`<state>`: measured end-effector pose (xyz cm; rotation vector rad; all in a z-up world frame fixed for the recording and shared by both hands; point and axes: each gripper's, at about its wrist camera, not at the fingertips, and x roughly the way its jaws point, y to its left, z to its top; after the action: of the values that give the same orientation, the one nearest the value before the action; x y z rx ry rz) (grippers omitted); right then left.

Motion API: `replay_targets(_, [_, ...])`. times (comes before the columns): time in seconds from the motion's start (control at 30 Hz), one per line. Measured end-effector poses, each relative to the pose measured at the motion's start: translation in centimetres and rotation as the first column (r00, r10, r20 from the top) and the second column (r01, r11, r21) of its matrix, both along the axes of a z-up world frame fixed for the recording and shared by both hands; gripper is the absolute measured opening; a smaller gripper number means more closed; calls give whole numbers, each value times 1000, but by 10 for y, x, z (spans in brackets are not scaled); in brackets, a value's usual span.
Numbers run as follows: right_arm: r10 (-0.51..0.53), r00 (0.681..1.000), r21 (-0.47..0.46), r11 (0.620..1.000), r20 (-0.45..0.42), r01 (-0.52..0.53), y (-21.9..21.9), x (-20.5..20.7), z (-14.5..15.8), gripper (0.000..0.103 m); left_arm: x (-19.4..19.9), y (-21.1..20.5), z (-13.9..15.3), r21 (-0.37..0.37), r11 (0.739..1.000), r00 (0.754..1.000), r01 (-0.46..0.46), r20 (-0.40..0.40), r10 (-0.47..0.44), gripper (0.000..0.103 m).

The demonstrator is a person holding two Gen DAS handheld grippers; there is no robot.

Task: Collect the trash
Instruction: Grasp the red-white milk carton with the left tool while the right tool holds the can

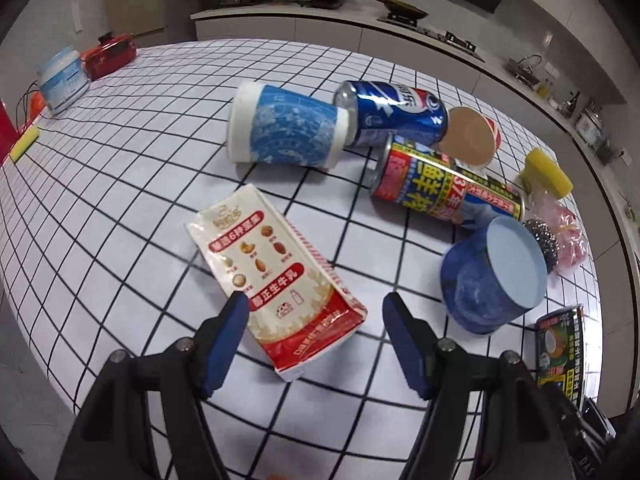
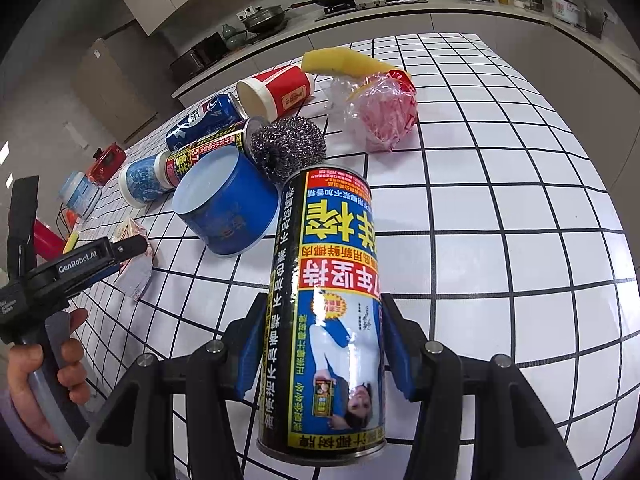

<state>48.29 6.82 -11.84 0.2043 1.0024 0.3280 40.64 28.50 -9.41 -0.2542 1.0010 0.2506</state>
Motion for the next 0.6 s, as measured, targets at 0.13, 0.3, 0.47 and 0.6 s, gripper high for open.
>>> replay_targets(0.13, [13,1000,-4,1000,0,-13,0,0,0,56,-17,12,-1,14,1000,1000,-4,-9,4,71])
replay_targets(0.3, [32,999,-5,999,-1,-32,1,0,0,56,-34,29,2,43,999,1000,-28,-13,29,71])
replay_targets(0.47, [47,999,-8,999,0,-47,3,1,1,56,-37,48,13,27,997,998,-70,8,70,71])
replay_targets(0.6, [54,999,-7,999,2,-54,3,0,0,56,-21,47,7,-24,998,998,-55,-6,55,71])
